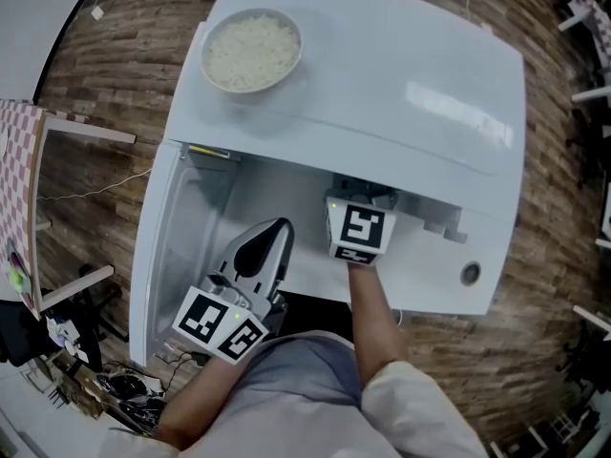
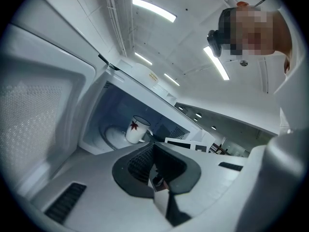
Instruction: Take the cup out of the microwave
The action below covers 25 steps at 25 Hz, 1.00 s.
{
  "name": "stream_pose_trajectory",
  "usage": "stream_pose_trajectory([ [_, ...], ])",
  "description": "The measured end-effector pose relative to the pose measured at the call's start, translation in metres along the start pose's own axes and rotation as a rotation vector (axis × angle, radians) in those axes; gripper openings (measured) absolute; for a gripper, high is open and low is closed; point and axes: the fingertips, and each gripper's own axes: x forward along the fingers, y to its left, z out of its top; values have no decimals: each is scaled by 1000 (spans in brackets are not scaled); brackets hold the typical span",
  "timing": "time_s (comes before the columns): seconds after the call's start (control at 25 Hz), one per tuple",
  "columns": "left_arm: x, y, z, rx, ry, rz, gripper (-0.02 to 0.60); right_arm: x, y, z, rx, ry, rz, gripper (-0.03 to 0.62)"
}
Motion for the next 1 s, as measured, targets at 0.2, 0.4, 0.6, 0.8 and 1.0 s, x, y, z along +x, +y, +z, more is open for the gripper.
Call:
stream_pose_trajectory([
  [0.2,-2,-3,-3,-7,-2,-8,9,-10,5,-2,-9,-4,15,81],
  [0.4,-8,-6,-5,-5,-6,-7,9,-19,10,-2,-7,-7,25,80],
  [0.6,-16,-5,-5,-7,-16,6,9,-30,16,-5,-13,-1,29,80],
  [0.8,-23,-5,-9,-6,-14,8,9,-38,18,-6,-14,-7,17,80],
  [1.0,-29,-6,-9,-2,-15,8,9,-44,17,-2,-9,-24,6,78],
])
